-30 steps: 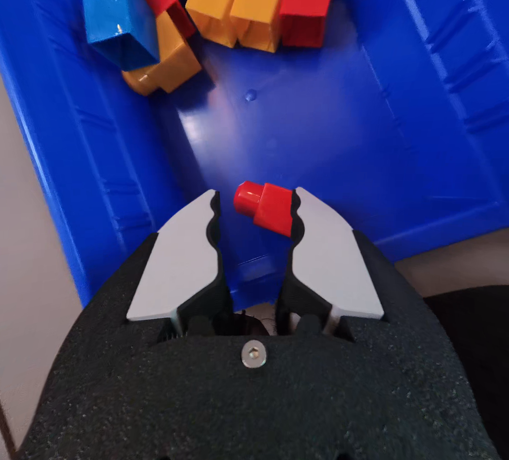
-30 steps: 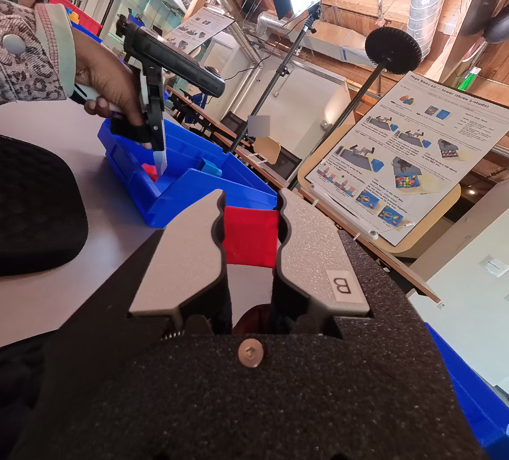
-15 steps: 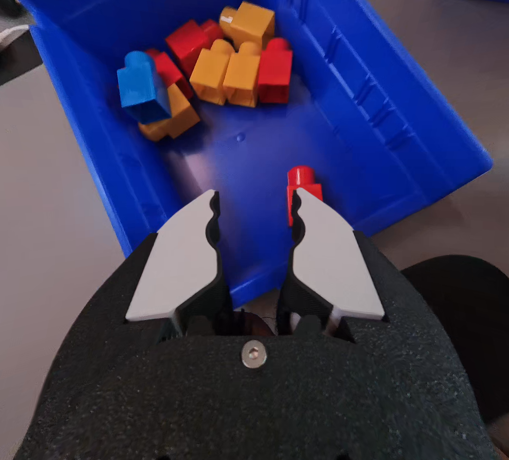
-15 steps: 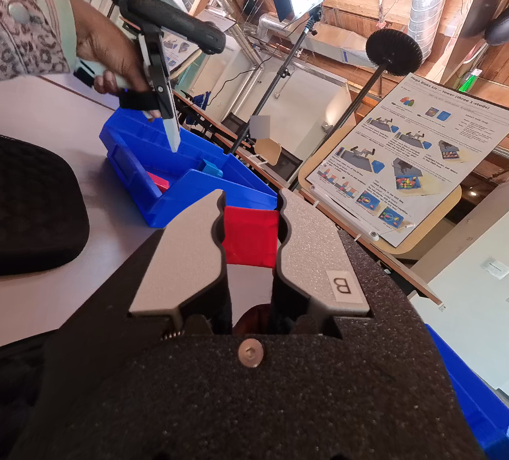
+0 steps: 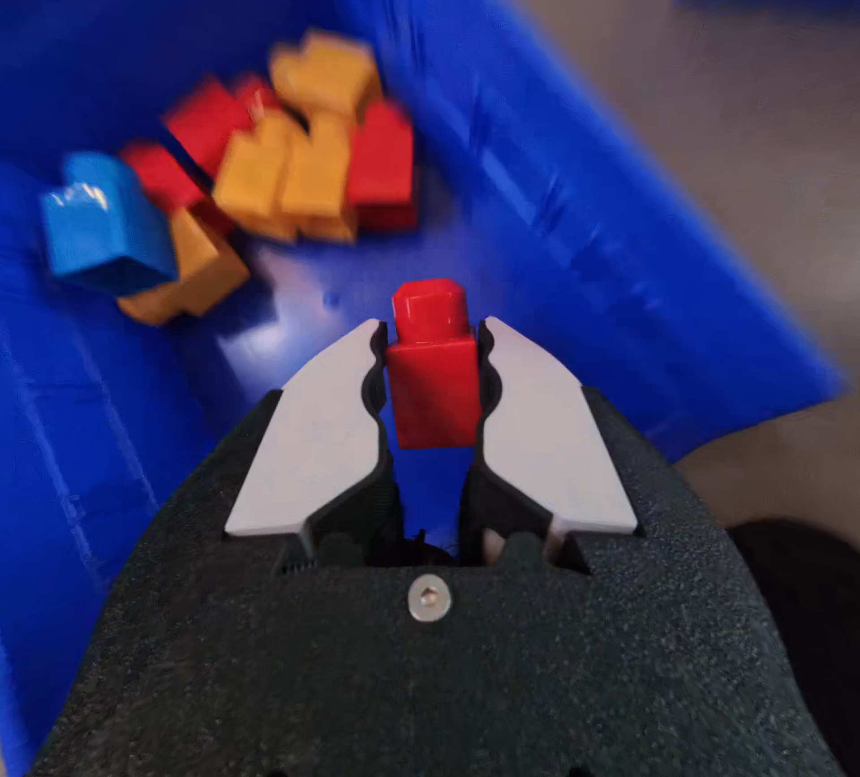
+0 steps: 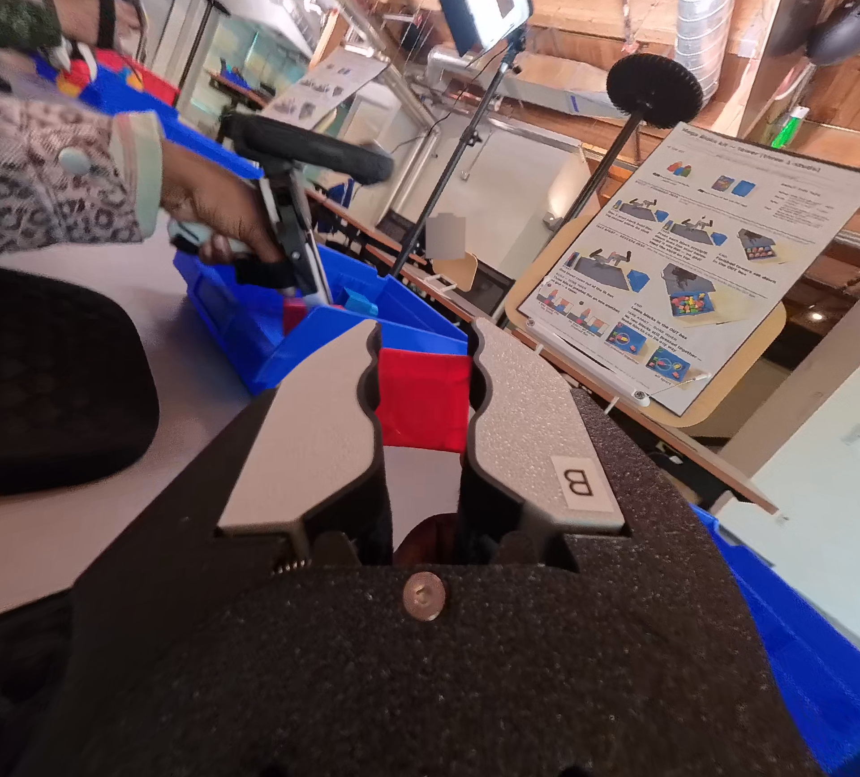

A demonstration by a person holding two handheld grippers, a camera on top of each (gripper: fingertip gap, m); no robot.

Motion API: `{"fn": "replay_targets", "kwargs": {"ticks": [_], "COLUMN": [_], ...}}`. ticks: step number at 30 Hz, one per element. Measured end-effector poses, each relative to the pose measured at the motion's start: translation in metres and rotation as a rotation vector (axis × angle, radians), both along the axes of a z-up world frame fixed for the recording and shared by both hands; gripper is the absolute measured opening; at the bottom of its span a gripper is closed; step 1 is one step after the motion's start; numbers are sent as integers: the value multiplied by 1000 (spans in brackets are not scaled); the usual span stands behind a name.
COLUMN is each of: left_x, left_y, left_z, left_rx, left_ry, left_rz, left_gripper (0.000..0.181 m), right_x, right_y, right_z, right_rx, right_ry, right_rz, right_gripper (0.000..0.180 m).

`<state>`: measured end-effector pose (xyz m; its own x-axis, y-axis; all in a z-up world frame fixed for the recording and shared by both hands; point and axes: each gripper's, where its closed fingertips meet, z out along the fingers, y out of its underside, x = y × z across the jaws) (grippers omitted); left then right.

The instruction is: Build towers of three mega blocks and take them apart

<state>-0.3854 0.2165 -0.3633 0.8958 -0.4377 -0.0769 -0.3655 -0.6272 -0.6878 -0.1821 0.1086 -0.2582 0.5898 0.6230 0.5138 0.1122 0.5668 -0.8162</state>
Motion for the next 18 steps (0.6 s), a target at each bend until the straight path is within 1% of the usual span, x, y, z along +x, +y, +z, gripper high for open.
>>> {"fn": "replay_targets", "kwargs": {"ticks": [1,2,3,4,5,6,7,9,10,11,14,18], "left_x": [8,17,28,39,47,53,58,70,75,83,104,117], "left_y": [5,4,-5,-19,-31,-40,-45,-46,-45,-43,-46,-50], "left_z": [30,64,96,123,141,150,152,144,138,131,125,131], "left_rx": [158,315,407,441,430,388,320,114,52,2,-45,-125], "left_ry": [-174,-403,-676,-957,-1222,-1456,-1664,-1976,-2067,-2086,-2063,-2128], "left_rz": [18,27,11,-35,-62,-68,-51,0,31,74,136,158], "left_gripper": [37,37,37,37,37,36,36,37,37,37,37,37], "right_x": [3,5,8,10,13,15,17,18,16,11,-11,-33], "right_y": [0,0,-1,-3,-5,-9,-13,-23,-29,-36,-54,-63], "right_z": [4,8,12,17,22,28,35,50,56,61,65,61], "right_rx": [-14,-29,-43,-53,-56,-50,-35,30,67,104,231,397], "right_ry": [36,75,116,159,202,246,285,321,325,313,201,73], "right_rz": [14,31,52,77,108,140,168,194,201,211,214,176], "right_gripper": [34,34,34,34,34,35,34,34,34,34,35,34]}}
